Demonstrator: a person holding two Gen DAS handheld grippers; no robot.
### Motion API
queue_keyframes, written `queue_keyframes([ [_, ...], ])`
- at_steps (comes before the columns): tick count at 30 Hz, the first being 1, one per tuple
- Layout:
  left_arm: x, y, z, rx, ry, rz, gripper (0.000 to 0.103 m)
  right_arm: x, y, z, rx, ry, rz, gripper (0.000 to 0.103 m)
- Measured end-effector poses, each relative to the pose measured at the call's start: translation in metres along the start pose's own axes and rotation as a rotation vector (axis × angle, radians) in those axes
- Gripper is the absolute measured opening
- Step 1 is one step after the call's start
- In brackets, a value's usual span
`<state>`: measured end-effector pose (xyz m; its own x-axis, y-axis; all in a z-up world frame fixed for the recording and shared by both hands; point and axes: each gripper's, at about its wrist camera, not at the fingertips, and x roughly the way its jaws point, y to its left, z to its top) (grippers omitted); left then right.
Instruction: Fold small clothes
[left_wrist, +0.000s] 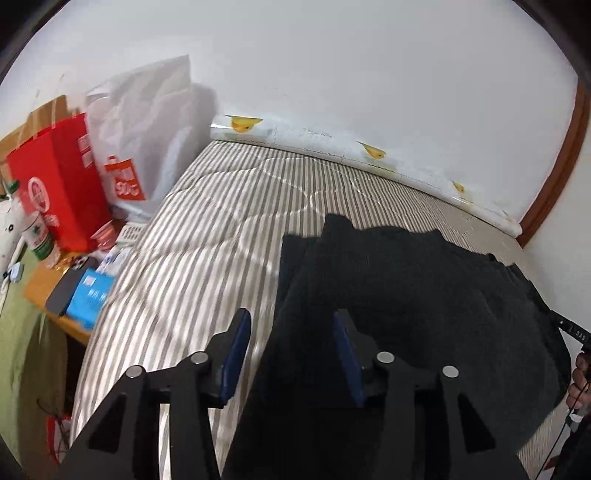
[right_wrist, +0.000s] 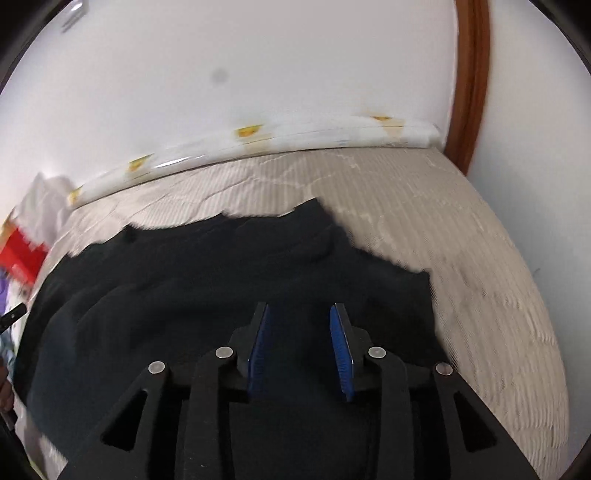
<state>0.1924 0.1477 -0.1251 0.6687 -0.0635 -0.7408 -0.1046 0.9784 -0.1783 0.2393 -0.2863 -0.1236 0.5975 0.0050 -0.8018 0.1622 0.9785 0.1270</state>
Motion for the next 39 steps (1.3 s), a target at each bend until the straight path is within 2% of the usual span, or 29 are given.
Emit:
queue_keyframes([
  [4,-0.022,0.007,-0.023,-0.009,-0.004,0.006,0.052,-0.017,0.029,-0.027,-0.044,0.000,0.039,0.034],
  [12,-0.060,0.020,-0.076,-0.032,-0.004,-0.003,0.054,-0.043,0.078,-0.075,-0.074,-0.022,0.121,0.034],
  [15,-0.071,0.027,-0.094,-0.062,-0.004,-0.034,0.056,-0.049,0.096,-0.092,-0.091,-0.031,0.141,0.034],
  [18,-0.079,0.034,-0.112,-0.109,0.018,-0.111,0.056,-0.053,0.110,-0.104,-0.106,-0.040,0.154,0.034],
  [22,-0.081,0.034,-0.131,-0.136,0.026,-0.178,0.056,-0.050,0.127,-0.110,-0.137,-0.042,0.154,0.034],
  [28,-0.059,0.025,-0.136,-0.215,0.059,-0.284,0.056,-0.028,0.142,-0.106,-0.127,-0.020,0.124,0.033],
  [31,-0.049,0.020,-0.132,-0.267,0.032,-0.320,0.056,-0.024,0.148,-0.118,-0.166,-0.018,0.078,0.034],
  [33,-0.043,0.019,-0.127,-0.304,0.019,-0.333,0.055,-0.030,0.152,-0.128,-0.208,-0.041,0.047,0.033],
  [37,-0.031,0.018,-0.114,-0.376,0.011,-0.334,0.054,-0.042,0.151,-0.138,-0.225,-0.043,0.041,0.033],
  [38,-0.029,0.018,-0.112,-0.386,0.016,-0.328,0.053,-0.044,0.151,-0.140,-0.228,-0.042,0.041,0.033],
  [39,-0.028,0.017,-0.110,-0.389,0.021,-0.309,0.047,-0.047,0.152,-0.143,-0.236,-0.043,0.040,0.033],
])
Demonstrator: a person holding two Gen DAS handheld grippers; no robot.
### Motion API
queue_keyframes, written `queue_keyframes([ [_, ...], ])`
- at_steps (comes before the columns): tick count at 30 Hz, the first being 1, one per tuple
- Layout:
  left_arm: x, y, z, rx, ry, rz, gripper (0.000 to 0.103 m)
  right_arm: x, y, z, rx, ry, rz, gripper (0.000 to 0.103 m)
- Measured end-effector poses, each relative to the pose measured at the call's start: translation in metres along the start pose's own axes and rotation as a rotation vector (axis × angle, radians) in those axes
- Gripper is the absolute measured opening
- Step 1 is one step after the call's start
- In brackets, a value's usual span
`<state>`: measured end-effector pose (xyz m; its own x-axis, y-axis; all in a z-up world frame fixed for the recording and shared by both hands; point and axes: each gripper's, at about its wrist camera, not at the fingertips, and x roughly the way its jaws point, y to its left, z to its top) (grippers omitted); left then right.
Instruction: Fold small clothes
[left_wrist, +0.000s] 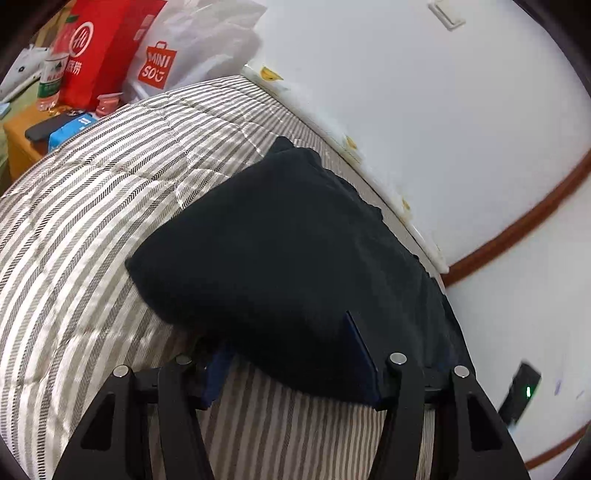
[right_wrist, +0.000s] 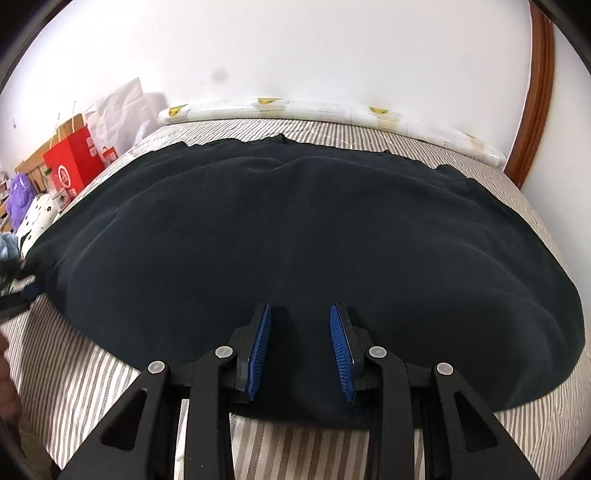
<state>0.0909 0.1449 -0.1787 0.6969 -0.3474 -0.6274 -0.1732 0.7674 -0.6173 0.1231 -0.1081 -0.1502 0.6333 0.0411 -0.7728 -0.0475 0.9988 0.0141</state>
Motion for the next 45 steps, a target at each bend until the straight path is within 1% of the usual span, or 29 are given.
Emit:
queue_keyframes([
  [1,0.001,-0.002,0.002,0.002,0.000,0.028,0.038,-0.002,0.001,-0.002,-0.010,0.002,-0.001,0.033],
  [2,0.003,-0.003,0.003,0.004,0.002,0.059,0.035,-0.003,0.003,-0.004,-0.019,0.003,-0.002,0.033],
  [4,0.003,-0.006,0.005,0.013,0.006,0.076,0.025,-0.007,0.005,-0.010,-0.037,0.008,-0.005,0.033],
  [5,0.002,-0.010,0.006,0.027,-0.002,0.084,0.023,-0.009,0.005,-0.013,-0.039,0.009,-0.002,0.033],
  [7,-0.005,-0.026,0.007,0.096,-0.031,0.108,0.018,-0.014,0.005,-0.020,-0.044,0.010,0.000,0.033],
  [9,-0.012,-0.043,0.010,0.154,-0.066,0.124,0.016,-0.023,0.004,-0.025,-0.044,0.013,0.010,0.033],
  [11,-0.020,-0.063,0.013,0.201,-0.094,0.118,0.014,-0.030,0.001,-0.029,-0.046,0.015,0.043,0.033],
  [13,-0.027,-0.084,0.016,0.248,-0.119,0.115,0.013,-0.042,-0.009,-0.033,-0.030,0.000,0.083,0.033],
  [14,-0.029,-0.095,0.018,0.270,-0.130,0.111,0.013,-0.047,-0.014,-0.035,-0.016,-0.008,0.085,0.033],
  [19,-0.037,-0.156,0.022,0.376,-0.161,0.072,0.012,-0.072,-0.063,-0.042,0.076,-0.054,0.040,0.033],
  [24,-0.024,-0.231,0.013,0.516,-0.156,0.016,0.012,-0.092,-0.118,-0.047,0.178,-0.077,-0.011,0.033],
  [27,-0.003,-0.277,-0.005,0.598,-0.118,-0.039,0.011,-0.103,-0.147,-0.053,0.236,-0.086,-0.031,0.033],
  [30,0.027,-0.313,-0.027,0.659,-0.059,-0.087,0.011,-0.112,-0.169,-0.062,0.279,-0.094,-0.054,0.033],
  [33,0.069,-0.341,-0.058,0.711,0.030,-0.129,0.012,-0.117,-0.188,-0.075,0.310,-0.082,-0.088,0.033],
  [34,0.085,-0.347,-0.071,0.727,0.072,-0.141,0.012,-0.117,-0.193,-0.078,0.318,-0.077,-0.094,0.033],
  [36,0.112,-0.353,-0.094,0.752,0.157,-0.158,0.012,-0.117,-0.203,-0.086,0.337,-0.063,-0.108,0.033],
  [37,0.124,-0.354,-0.104,0.764,0.197,-0.151,0.012,-0.117,-0.207,-0.088,0.343,-0.059,-0.112,0.033],
  [38,0.135,-0.354,-0.114,0.780,0.227,-0.130,0.012,-0.118,-0.210,-0.090,0.347,-0.055,-0.116,0.033],
  [40,0.145,-0.351,-0.124,0.802,0.255,-0.112,0.014,-0.117,-0.214,-0.088,0.349,-0.056,-0.119,0.033],
  [41,0.147,-0.346,-0.126,0.806,0.282,-0.123,0.016,-0.118,-0.214,-0.087,0.349,-0.059,-0.117,0.033],
  [42,0.145,-0.344,-0.125,0.803,0.295,-0.136,0.020,-0.118,-0.215,-0.084,0.349,-0.066,-0.112,0.034],
  [43,0.138,-0.339,-0.121,0.796,0.313,-0.174,0.023,-0.117,-0.214,-0.080,0.351,-0.075,-0.100,0.035],
  [44,0.133,-0.335,-0.119,0.793,0.318,-0.197,0.025,-0.116,-0.214,-0.075,0.352,-0.082,-0.083,0.037],
  [45,0.122,-0.328,-0.113,0.790,0.309,-0.219,0.034,-0.113,-0.211,-0.067,0.352,-0.092,-0.049,0.042],
])
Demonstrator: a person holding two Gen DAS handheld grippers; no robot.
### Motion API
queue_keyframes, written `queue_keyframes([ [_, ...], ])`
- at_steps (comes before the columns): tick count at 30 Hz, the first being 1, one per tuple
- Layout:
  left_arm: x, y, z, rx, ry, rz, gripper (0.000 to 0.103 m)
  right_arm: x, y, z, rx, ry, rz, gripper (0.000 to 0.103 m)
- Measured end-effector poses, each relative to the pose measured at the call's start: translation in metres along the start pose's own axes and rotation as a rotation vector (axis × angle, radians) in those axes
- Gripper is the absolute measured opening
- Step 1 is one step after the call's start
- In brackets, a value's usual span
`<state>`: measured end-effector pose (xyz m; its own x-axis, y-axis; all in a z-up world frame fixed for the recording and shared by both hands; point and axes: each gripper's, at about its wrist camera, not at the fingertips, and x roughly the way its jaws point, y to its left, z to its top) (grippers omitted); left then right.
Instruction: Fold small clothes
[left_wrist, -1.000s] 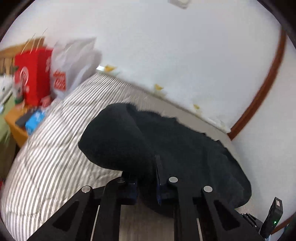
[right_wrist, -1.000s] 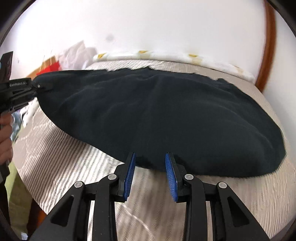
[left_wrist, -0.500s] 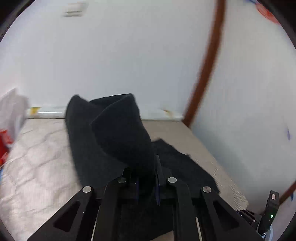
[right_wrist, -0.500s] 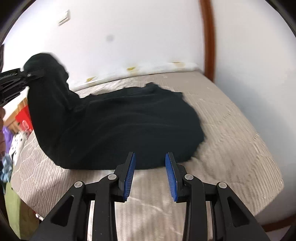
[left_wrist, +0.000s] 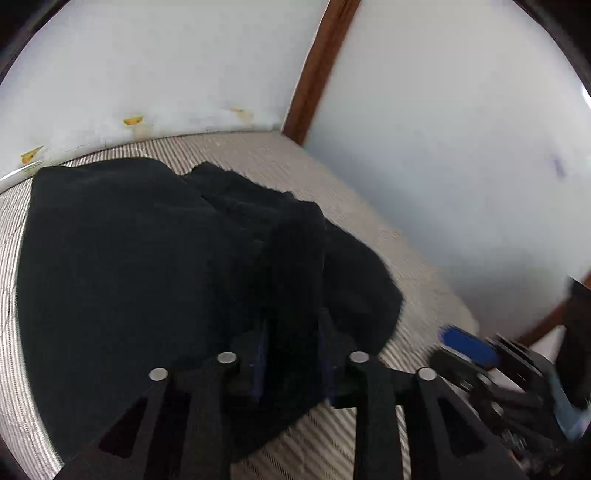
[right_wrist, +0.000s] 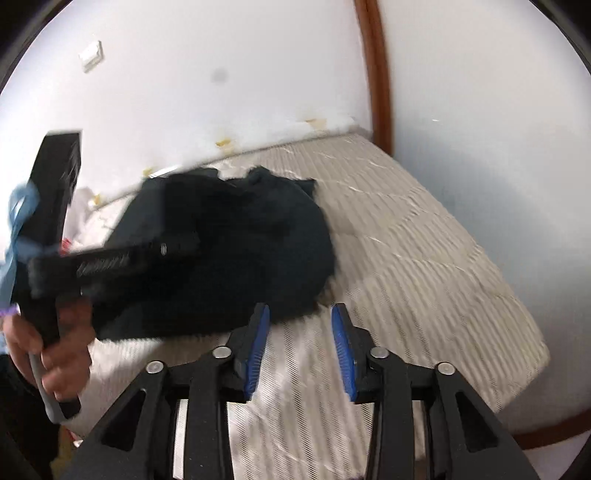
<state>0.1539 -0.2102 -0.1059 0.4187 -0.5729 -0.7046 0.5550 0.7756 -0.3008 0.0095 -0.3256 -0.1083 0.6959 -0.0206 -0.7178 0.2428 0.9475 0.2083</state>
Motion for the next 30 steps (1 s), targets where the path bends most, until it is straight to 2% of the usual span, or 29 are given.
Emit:
queue_keyframes([
  [1,-0.016,0.006,-0.005,0.007,-0.028,0.002,0.046,0.004,0.006,0.006,-0.002,-0.004,0.031,0.047],
  [3,-0.042,0.013,-0.013,0.032,-0.086,0.037,0.058,0.009,0.020,0.015,-0.010,-0.024,0.091,0.055],
  [4,-0.056,0.020,-0.020,0.041,-0.107,0.066,0.059,0.013,0.028,0.020,-0.011,-0.033,0.121,0.060],
  [6,-0.076,0.032,-0.034,0.044,-0.130,0.132,0.060,0.020,0.042,0.028,-0.001,-0.051,0.173,0.064],
  [9,-0.090,0.062,-0.061,0.004,-0.110,0.192,0.062,0.035,0.063,0.036,-0.001,-0.064,0.203,0.071],
  [12,-0.094,0.082,-0.090,-0.030,-0.074,0.202,0.062,0.058,0.073,0.040,0.030,-0.035,0.170,0.071],
  [16,-0.087,0.090,-0.107,-0.056,-0.054,0.174,0.062,0.099,0.073,0.050,0.127,0.050,0.137,0.071],
  [18,-0.076,0.088,-0.103,-0.053,-0.062,0.155,0.062,0.115,0.074,0.057,0.156,0.057,0.140,0.065],
  [20,-0.060,0.083,-0.097,-0.058,-0.043,0.159,0.062,0.123,0.074,0.061,0.164,0.060,0.125,0.052],
  [22,-0.048,0.080,-0.094,-0.061,-0.018,0.169,0.062,0.129,0.078,0.066,0.158,0.063,0.122,0.029],
  [24,-0.038,0.077,-0.095,-0.046,-0.001,0.222,0.062,0.131,0.083,0.072,0.115,0.065,0.115,0.015],
  [26,-0.030,0.075,-0.092,-0.032,0.007,0.259,0.065,0.120,0.084,0.077,0.067,0.027,0.123,0.012],
  [28,-0.030,0.079,-0.091,-0.044,0.002,0.245,0.065,0.089,0.078,0.083,0.039,-0.077,0.156,0.011],
  [30,-0.032,0.082,-0.092,-0.067,-0.007,0.228,0.065,0.054,0.061,0.084,0.071,-0.177,0.196,0.011],
])
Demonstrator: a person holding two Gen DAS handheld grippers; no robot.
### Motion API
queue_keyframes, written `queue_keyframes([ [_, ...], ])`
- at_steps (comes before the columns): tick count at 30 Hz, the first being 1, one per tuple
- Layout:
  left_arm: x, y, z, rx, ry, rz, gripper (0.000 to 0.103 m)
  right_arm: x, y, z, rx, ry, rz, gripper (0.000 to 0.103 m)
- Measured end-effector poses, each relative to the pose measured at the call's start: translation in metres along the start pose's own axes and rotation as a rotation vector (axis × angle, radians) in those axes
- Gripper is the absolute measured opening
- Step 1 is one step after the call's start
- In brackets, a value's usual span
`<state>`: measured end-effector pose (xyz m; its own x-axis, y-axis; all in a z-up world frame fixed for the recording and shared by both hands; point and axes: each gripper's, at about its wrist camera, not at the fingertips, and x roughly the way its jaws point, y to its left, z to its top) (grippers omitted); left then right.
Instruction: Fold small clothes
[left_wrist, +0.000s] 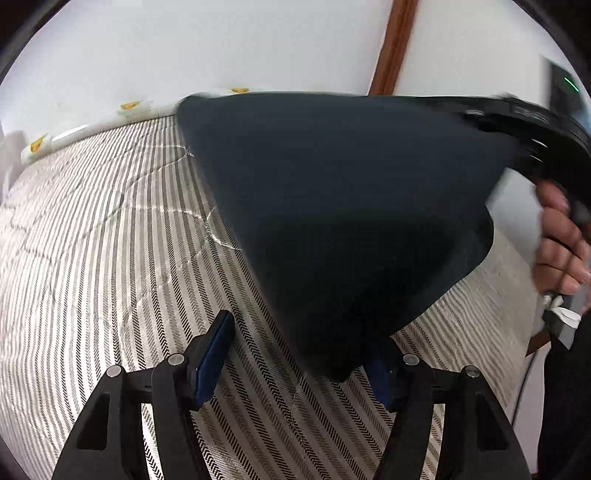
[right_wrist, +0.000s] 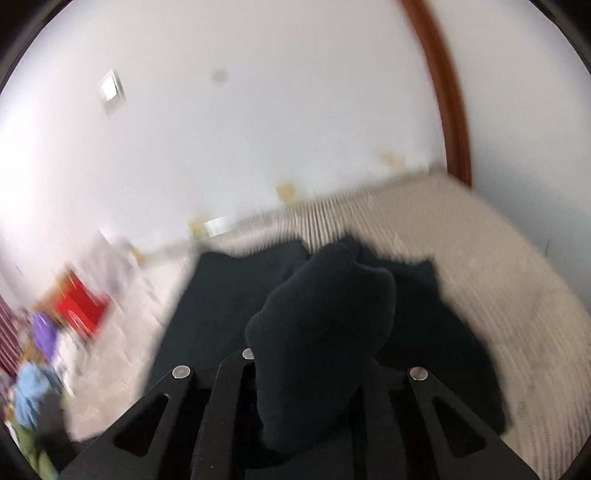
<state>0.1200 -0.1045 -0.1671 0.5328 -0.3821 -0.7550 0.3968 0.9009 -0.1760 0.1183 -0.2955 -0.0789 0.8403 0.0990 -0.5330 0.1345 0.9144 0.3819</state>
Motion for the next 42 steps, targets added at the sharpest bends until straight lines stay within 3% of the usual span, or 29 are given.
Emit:
queue_keyframes([
  [1,0.001,0.001,0.001,-0.006,-0.002,-0.008,0.065,-0.022,-0.008,0.001,-0.004,-0.073,-0.036,0.011],
  [3,-0.001,-0.002,0.001,-0.011,-0.002,-0.037,0.065,-0.038,-0.026,-0.005,-0.027,-0.119,-0.111,0.011],
  [8,0.002,-0.015,0.007,0.021,-0.020,-0.006,0.064,-0.009,-0.077,-0.032,0.030,0.068,-0.183,0.015],
  [11,0.001,-0.016,0.006,0.005,-0.022,-0.017,0.057,-0.015,-0.083,-0.049,0.006,0.048,-0.226,0.037],
  [12,0.000,-0.017,0.007,0.005,-0.025,-0.027,0.050,-0.017,-0.083,-0.051,-0.006,0.036,-0.261,0.048],
  [13,-0.001,-0.019,0.007,0.009,-0.030,-0.035,0.040,-0.016,-0.084,-0.052,-0.015,0.031,-0.284,0.052],
  [15,-0.005,-0.024,0.010,0.026,-0.045,-0.054,0.022,-0.009,-0.087,-0.054,0.005,0.066,-0.280,0.051],
  [16,-0.008,-0.024,0.010,0.032,-0.066,-0.035,0.020,-0.003,-0.089,-0.054,0.020,0.092,-0.276,0.038],
  [19,-0.011,-0.022,0.014,0.024,-0.102,0.000,0.016,0.004,-0.072,-0.054,0.015,0.114,-0.268,0.022],
  [21,-0.021,-0.009,0.013,-0.034,-0.111,-0.012,0.016,0.007,-0.063,-0.052,-0.001,0.118,-0.268,0.020],
  [23,-0.032,0.011,0.013,-0.081,-0.127,-0.014,0.015,0.012,-0.054,-0.052,0.025,0.136,-0.213,0.020],
  [26,-0.056,0.046,0.004,-0.103,-0.153,0.046,0.015,0.022,-0.031,-0.055,0.028,0.152,-0.133,0.020],
  [30,-0.078,0.095,-0.013,-0.169,-0.160,0.136,0.015,0.051,0.027,-0.065,-0.023,0.174,-0.029,0.020],
  [34,-0.095,0.131,-0.029,-0.242,-0.162,0.168,0.015,0.071,0.073,-0.073,-0.073,0.195,0.040,0.020],
  [38,-0.088,0.137,-0.038,-0.261,-0.150,0.143,0.016,0.066,0.085,-0.078,-0.115,0.180,0.069,0.020],
  [42,-0.077,0.123,-0.036,-0.219,-0.136,0.168,0.019,0.062,0.068,-0.085,-0.103,0.220,0.066,0.025],
])
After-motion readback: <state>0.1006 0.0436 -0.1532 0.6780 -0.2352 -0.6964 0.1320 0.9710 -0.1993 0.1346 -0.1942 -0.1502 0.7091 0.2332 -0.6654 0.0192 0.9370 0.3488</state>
